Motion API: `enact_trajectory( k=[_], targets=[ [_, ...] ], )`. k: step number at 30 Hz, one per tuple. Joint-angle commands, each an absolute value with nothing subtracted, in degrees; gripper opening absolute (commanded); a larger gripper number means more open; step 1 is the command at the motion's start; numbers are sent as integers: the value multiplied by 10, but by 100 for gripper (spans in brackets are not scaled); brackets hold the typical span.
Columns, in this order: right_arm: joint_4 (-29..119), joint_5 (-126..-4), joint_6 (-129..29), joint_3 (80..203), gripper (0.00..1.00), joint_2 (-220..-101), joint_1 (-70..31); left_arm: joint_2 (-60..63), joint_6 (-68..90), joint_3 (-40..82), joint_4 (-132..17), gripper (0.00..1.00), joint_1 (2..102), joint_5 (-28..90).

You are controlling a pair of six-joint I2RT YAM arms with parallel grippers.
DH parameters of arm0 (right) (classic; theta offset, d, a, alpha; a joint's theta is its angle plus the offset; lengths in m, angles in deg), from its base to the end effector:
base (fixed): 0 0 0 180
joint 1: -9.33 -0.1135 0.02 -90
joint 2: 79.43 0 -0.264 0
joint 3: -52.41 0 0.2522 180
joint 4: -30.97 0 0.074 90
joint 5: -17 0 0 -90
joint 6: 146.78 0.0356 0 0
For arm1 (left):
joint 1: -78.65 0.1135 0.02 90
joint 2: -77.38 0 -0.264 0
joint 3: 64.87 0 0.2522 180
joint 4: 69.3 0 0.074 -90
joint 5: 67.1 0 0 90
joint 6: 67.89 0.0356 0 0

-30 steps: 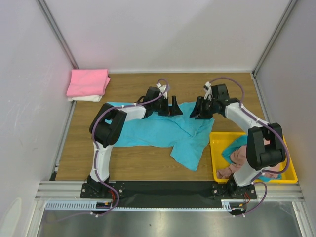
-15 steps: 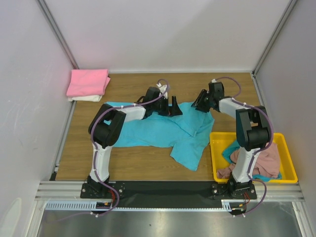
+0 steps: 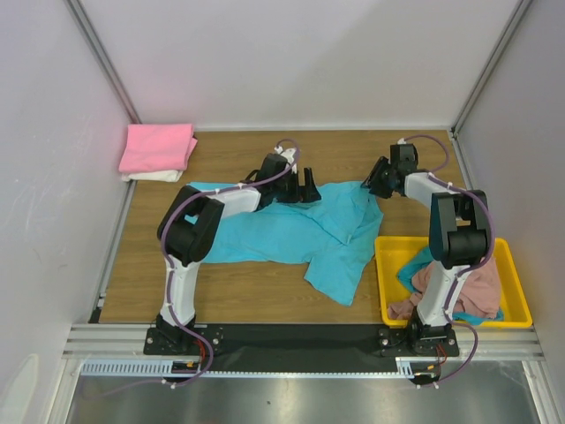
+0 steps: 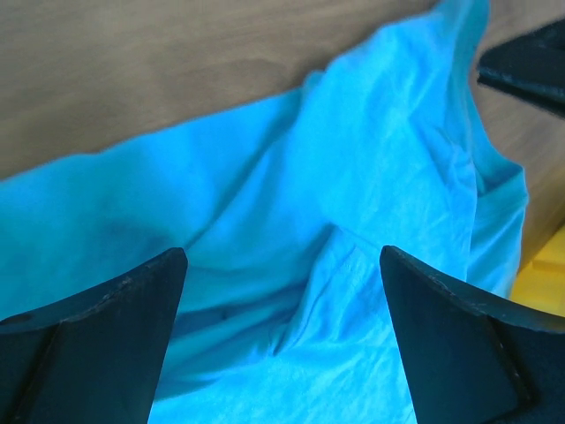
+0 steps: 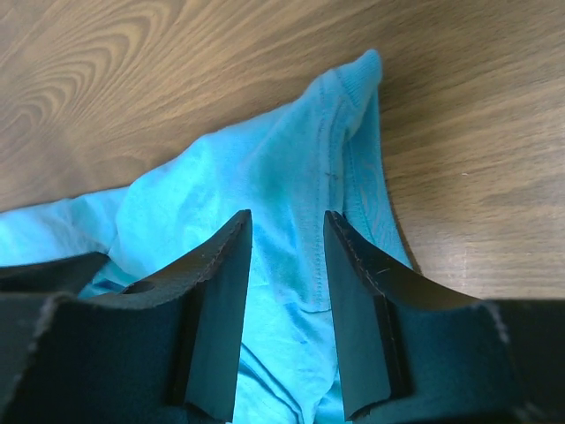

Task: Fold and stack the t-shirts
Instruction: Fold the tshirt

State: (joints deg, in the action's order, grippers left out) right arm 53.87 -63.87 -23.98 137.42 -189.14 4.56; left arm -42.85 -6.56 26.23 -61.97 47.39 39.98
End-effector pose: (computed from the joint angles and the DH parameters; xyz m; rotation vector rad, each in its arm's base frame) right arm 0.4099 0.0399 0.1760 0.5188 2.3914 0.4904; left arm 0.3879 -0.2477 0.1546 0.2282 2.3164 -0.8868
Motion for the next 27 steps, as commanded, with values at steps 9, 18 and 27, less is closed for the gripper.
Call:
enact_trajectory(
  k=[9,18,27],
  targets=[
    [564,-662,-269,1388,40,-1910,39,-415,-128,341,-583,98,482,288],
    [595,-684,-275,1393,33,-1924,42,-440,-182,330,-581,98,508,293],
    [605,-702,-280,1375,31,-1917,64,-457,-216,317,-590,97,536,286]
  ],
)
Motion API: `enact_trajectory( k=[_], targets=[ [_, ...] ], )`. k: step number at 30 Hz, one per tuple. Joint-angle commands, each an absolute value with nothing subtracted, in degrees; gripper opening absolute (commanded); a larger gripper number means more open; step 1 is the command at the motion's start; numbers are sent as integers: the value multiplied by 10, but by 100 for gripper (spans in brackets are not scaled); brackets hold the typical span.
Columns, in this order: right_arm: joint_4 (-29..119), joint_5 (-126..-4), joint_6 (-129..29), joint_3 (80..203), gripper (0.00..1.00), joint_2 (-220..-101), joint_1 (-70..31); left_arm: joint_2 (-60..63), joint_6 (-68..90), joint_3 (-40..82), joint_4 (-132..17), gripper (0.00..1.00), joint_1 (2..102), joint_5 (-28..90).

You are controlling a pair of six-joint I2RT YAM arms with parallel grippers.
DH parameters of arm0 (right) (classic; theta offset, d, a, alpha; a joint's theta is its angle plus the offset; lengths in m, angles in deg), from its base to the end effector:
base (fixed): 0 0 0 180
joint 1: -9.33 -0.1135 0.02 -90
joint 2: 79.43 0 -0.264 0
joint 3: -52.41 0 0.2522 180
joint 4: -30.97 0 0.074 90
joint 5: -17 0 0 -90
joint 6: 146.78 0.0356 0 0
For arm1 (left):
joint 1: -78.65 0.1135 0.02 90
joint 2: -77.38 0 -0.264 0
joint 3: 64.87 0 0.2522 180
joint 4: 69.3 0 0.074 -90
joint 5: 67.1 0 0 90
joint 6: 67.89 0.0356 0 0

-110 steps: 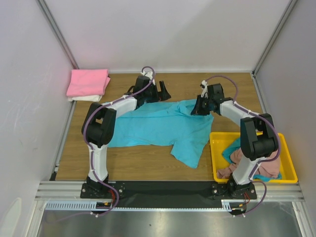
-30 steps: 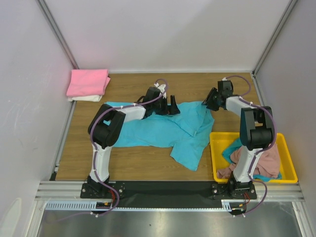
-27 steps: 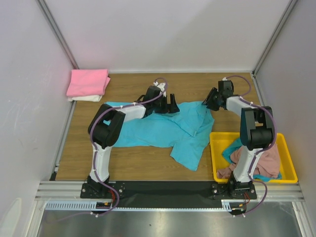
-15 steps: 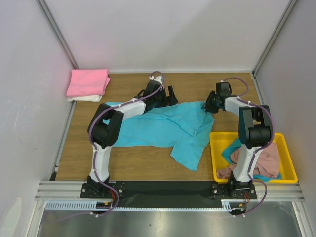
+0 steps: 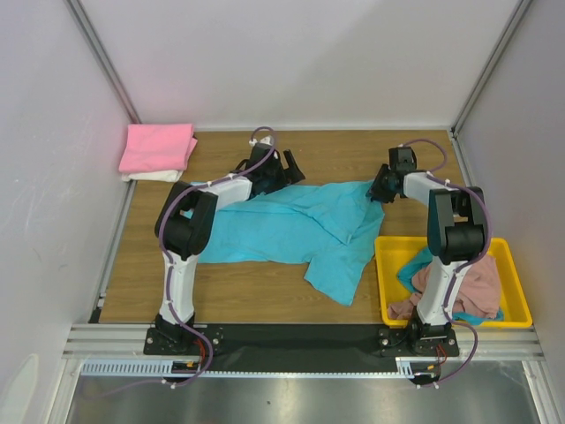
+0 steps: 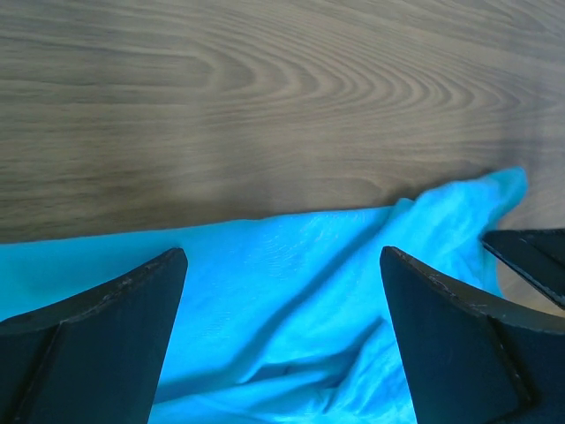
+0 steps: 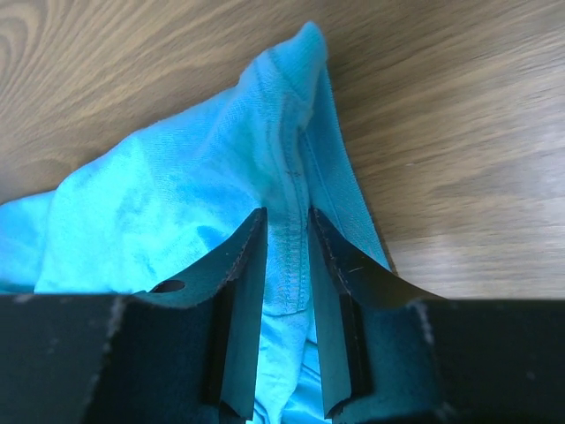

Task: Fold and stack the t-shirts
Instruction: Fold the tshirt

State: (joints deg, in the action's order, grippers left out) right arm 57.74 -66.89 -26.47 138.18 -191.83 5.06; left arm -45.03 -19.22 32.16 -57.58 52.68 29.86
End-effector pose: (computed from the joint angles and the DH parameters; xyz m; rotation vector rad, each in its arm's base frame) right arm 0.4099 0.0344 0.1567 0.5278 2.4813 0.3786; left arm 0.4266 -0.2126 0.1623 -0.2411 2.3146 -0.7590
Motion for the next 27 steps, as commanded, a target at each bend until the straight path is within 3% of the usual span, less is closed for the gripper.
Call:
enact_trajectory(
  k=[1,8,15,18,19,24,27],
  targets=[
    [609,-703,-281,1375,31,-1917,67,-458,-219,315,-590,97,537,284],
    [620,-709,-289,1374,30,-1910,78,-462,-227,301,-600,98,549,288],
    [616,-627,-318,1411,33,-1858,64,-410,-158,270,-669,97,549,325],
    [624,-618,-337,1438,46,-1816,49,-373,-119,269,-664,98,550,314],
    [621,-615,-341,1448,58,-1805,38,-367,-103,269,-659,98,550,310],
    [540,-555,-349,1430,96,-1761,-10,-355,-66,265,-669,98,552,312],
    [502,-515,-332,1405,100,-1769,-29,-357,-88,253,-711,98,553,369]
  ],
)
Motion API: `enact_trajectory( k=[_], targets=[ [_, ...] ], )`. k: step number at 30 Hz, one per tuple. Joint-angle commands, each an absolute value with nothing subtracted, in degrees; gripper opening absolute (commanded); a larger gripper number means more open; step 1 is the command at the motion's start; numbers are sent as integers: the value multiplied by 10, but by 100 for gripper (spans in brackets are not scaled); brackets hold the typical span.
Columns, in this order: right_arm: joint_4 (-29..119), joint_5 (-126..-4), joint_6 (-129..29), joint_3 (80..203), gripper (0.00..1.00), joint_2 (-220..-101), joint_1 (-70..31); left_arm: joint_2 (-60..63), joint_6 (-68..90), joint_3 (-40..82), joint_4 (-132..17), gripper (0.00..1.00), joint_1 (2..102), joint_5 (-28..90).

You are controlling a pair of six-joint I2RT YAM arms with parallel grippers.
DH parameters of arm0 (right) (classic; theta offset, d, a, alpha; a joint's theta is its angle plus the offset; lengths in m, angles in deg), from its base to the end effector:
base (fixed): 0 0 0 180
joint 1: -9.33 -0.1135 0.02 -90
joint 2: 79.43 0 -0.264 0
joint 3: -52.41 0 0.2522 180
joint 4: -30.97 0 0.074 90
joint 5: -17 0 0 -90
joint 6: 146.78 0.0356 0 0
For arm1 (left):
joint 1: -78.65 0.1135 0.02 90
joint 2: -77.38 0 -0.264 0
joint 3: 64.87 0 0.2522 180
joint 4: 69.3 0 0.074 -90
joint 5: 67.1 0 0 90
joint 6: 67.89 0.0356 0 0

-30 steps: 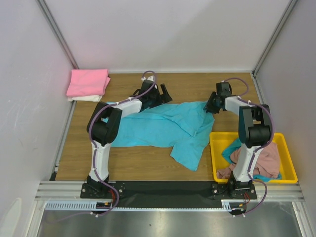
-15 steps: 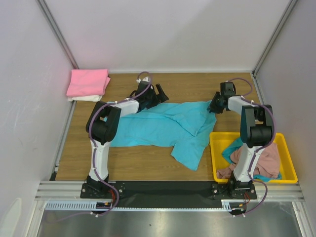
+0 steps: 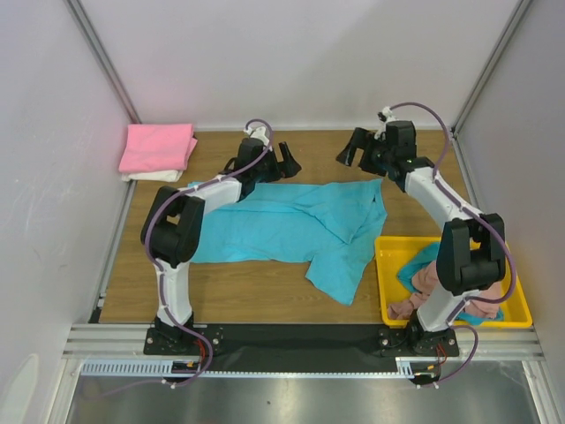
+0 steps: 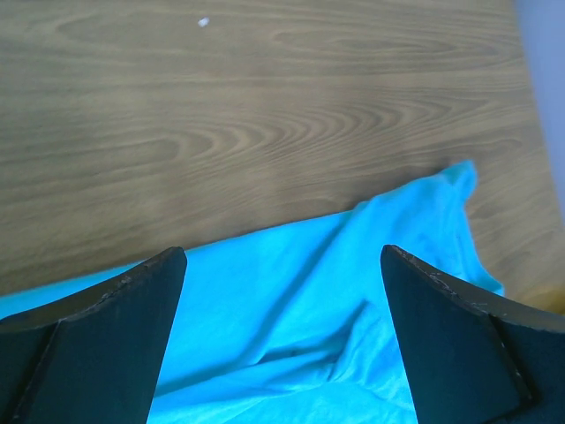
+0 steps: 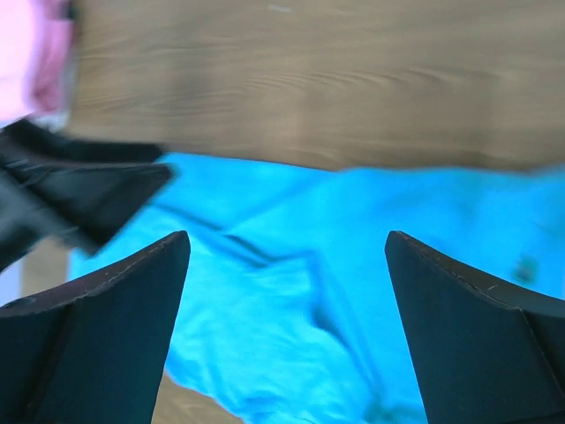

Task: Fold and stack the t-shirts
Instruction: Fold the tshirt

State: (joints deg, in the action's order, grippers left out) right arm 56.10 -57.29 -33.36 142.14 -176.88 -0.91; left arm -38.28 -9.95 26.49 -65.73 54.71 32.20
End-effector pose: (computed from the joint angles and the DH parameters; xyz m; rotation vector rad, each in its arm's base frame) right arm 0.3871 0.0797 0.2827 0.0875 2.1862 0.6322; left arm 0.4187 -0.1922 0.1967 -0.0469 2.1405 -0.7584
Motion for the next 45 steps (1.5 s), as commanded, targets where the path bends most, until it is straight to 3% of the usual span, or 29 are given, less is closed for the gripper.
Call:
enact_trajectory(
  k=[1,8,19,36,45],
  targets=[
    [495,-509,-309,1399,100,-1784,-33,-357,-101,248,-725,98,553,383],
    [361,-465,-196,1318,100,-1823,-44,-379,-217,213,-803,99,554,429],
    [262,-436,-188,1266,100,-1862,-66,-429,-336,184,-905,99,562,450],
    [250,-420,-199,1241,100,-1890,-70,-482,-442,131,-1031,98,571,469],
    [252,-405,-198,1229,96,-1885,-75,-492,-439,125,-1017,98,574,451]
  ],
)
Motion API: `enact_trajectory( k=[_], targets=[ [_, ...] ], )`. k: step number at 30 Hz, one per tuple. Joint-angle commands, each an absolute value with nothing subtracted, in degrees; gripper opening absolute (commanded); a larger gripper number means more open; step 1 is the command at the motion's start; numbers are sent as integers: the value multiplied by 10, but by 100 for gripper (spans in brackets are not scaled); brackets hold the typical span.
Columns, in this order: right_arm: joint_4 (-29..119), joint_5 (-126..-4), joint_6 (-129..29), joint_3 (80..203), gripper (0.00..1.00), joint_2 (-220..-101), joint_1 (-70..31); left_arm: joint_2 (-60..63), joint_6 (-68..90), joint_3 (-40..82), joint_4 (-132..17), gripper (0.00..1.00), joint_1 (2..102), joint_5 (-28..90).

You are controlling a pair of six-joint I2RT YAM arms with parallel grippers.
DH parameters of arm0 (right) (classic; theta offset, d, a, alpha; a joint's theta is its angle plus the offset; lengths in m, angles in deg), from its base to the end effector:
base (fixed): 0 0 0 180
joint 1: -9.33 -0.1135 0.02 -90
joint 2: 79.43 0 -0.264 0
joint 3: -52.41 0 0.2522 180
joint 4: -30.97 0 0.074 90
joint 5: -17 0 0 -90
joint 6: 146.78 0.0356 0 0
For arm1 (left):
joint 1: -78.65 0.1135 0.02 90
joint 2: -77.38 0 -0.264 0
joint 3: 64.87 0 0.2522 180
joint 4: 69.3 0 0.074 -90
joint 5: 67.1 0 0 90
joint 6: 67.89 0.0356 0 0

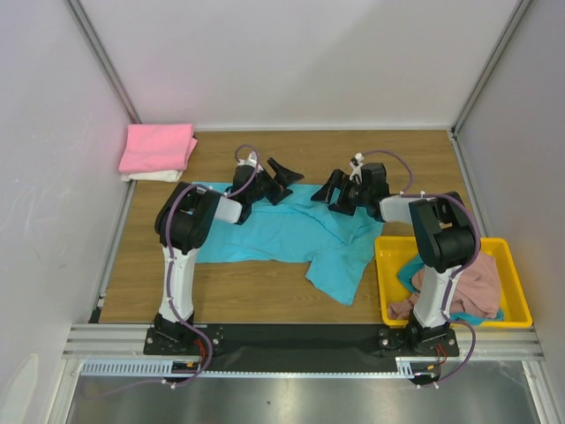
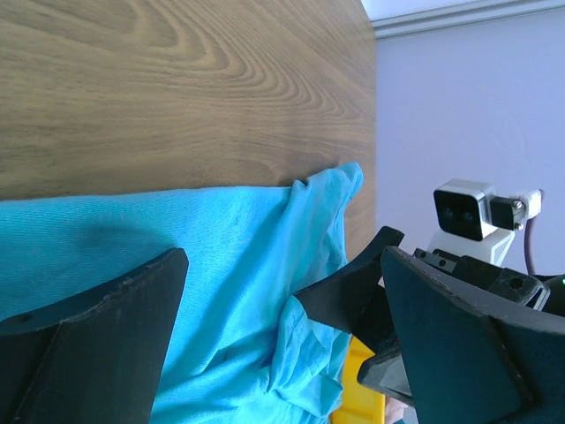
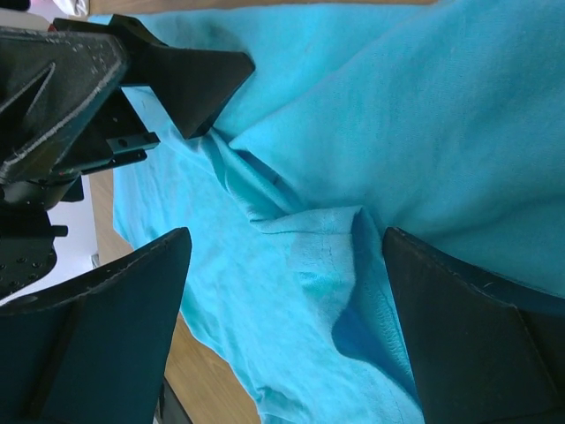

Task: Fold and stack the t-shirts
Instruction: Fold the tshirt

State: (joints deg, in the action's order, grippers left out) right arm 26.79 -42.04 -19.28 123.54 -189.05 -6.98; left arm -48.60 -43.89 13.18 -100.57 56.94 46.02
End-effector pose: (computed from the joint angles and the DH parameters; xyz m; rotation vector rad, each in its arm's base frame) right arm 0.3715 0.1278 0.1463 0.0909 2.2904 1.1023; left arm 0.4095 -0.1781 0.1093 -0.4895 2.0411 -1.3765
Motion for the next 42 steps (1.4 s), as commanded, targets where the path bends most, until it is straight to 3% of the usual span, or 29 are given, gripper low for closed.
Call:
enact_trajectory(
  k=[1,6,23,36,42],
  targets=[
    [251,-400,-199,1225,95,-1885,-78,-493,-438,124,-1014,98,574,452],
    [260,-390,-203,1217,87,-1872,-84,-492,-437,120,-1014,98,574,447],
    [309,-372,-225,1186,83,-1808,-108,-490,-427,121,-1001,98,576,442],
    [418,-283,-300,1257,82,-1844,-140,-482,-409,123,-988,98,579,442],
    [409,-252,-285,1273,81,-1815,-143,-428,-328,139,-911,98,579,432]
  ],
)
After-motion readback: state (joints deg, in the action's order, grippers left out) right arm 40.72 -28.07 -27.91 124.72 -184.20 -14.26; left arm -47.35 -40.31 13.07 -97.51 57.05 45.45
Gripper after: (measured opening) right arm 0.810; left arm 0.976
